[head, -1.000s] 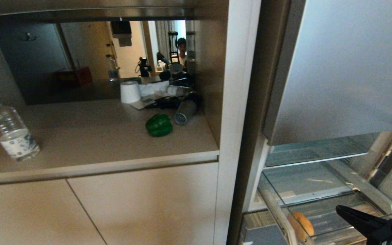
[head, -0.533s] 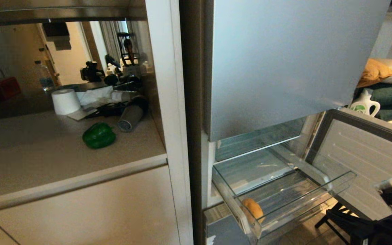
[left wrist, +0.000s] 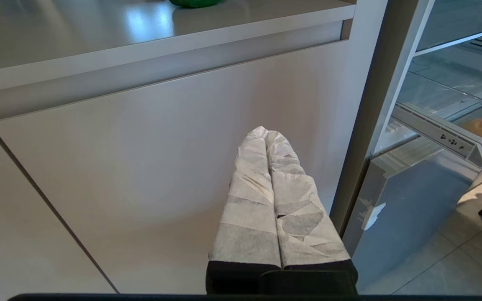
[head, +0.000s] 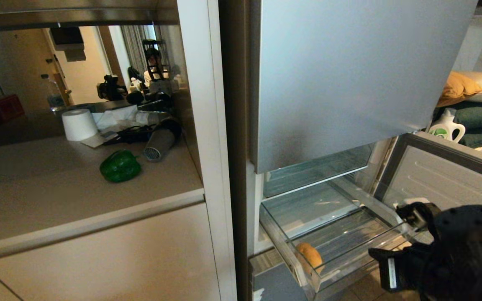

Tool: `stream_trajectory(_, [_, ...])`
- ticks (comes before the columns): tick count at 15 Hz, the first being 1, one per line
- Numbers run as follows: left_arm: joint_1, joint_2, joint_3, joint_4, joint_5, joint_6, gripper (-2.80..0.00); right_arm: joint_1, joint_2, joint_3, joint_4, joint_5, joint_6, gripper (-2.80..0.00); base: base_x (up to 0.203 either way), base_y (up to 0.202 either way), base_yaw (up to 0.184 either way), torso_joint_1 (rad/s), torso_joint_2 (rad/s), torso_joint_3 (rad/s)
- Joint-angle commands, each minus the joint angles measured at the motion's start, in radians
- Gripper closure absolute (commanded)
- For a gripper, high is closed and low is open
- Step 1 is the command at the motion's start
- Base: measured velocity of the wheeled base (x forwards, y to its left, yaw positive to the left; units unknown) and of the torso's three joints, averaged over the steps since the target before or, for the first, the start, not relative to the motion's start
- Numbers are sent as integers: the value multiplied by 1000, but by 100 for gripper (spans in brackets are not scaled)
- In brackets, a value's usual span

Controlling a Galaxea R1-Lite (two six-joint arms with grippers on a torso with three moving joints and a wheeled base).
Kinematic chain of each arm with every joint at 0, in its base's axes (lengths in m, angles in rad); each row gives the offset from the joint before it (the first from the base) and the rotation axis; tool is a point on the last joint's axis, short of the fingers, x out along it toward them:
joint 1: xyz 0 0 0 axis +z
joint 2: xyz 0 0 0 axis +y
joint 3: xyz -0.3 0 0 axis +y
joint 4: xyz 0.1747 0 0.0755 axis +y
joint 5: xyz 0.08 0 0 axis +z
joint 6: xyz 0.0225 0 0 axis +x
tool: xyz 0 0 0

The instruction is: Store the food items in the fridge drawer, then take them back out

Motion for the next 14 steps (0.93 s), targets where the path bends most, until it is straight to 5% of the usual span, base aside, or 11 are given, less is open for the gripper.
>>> stream_trajectory(1, [1,1,11,0,0,0,0,-81,117,-62,2,109,1,0,0,0,0,0,0,0])
stream_trajectory(4, [1,1,11,0,0,0,0,-124,174,-115,54,250,-41,0,0,0,0,0,0,0])
stream_trajectory(14, [1,1,11,0,0,0,0,-124,451,-189,-18,260,-41,0,0,0,0,0,0,0])
